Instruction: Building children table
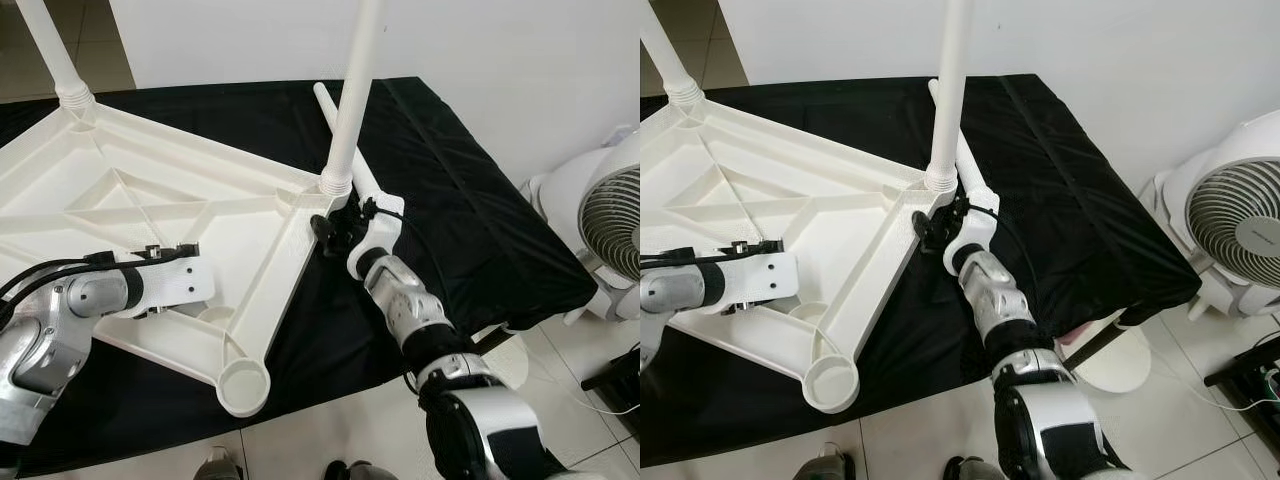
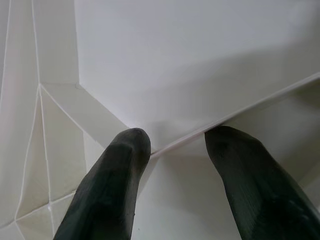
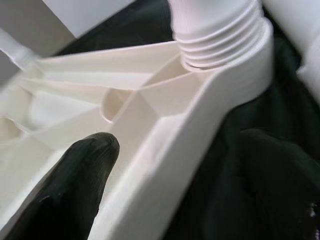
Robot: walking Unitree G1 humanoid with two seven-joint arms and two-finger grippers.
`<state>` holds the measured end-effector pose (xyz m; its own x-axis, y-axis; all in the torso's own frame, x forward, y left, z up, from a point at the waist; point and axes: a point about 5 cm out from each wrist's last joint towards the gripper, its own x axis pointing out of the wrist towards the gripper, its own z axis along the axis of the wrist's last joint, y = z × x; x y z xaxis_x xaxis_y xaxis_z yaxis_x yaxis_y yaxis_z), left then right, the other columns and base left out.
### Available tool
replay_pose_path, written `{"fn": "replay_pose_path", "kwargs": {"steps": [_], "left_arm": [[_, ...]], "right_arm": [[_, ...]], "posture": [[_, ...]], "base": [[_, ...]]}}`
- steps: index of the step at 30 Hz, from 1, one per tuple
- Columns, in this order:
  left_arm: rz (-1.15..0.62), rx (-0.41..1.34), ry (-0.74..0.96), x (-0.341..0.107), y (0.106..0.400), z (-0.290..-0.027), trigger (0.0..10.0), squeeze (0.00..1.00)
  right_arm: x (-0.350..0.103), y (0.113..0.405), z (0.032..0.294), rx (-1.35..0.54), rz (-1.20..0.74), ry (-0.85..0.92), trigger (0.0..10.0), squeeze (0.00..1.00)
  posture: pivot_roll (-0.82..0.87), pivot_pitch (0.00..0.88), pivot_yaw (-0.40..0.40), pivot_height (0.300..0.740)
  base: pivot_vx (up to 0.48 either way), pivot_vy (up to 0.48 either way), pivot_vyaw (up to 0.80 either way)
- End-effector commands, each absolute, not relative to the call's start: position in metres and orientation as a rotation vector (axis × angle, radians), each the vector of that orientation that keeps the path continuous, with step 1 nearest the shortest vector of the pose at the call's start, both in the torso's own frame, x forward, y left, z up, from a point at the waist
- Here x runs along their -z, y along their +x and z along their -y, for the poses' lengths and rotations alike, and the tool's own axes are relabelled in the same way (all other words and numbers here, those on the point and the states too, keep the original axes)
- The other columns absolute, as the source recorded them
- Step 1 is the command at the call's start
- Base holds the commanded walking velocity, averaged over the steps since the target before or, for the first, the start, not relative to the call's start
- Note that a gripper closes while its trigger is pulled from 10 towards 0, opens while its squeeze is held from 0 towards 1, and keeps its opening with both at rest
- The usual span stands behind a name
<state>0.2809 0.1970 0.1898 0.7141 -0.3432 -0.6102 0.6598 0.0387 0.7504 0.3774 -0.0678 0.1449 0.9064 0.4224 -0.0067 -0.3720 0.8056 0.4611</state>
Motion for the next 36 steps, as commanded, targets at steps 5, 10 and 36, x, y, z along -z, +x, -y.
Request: {"fn": "replay_pose_path", "kwargs": {"steps": [5, 10, 36], "left_arm": [[-0.269, 0.875, 1.336, -0.185, 0.279, -0.182, 10.0, 0.00], [-0.206, 0.924, 1.345, -0.191, 0.283, -0.161, 10.0, 0.00], [-0.078, 0.914, 1.327, -0.214, 0.306, -0.121, 10.0, 0.00]], "right_arm": [[-0.149, 0.380, 0.059, -0.514, -0.138, 0.545, 10.0, 0.00], [-0.159, 0.386, 0.053, -0.582, -0.155, 0.569, 10.0, 0.00], [-0.159, 0.383, 0.028, -0.721, -0.280, 0.609, 10.0, 0.00]], "posture": [[0.15, 0.163, -0.063, 0.740], [0.16, 0.166, -0.073, 0.740], [0.14, 0.193, -0.072, 0.740]], "base": [[0.000, 0.000, 0.00], [0.000, 0.000, 0.00], [0.000, 0.000, 0.00]]}}
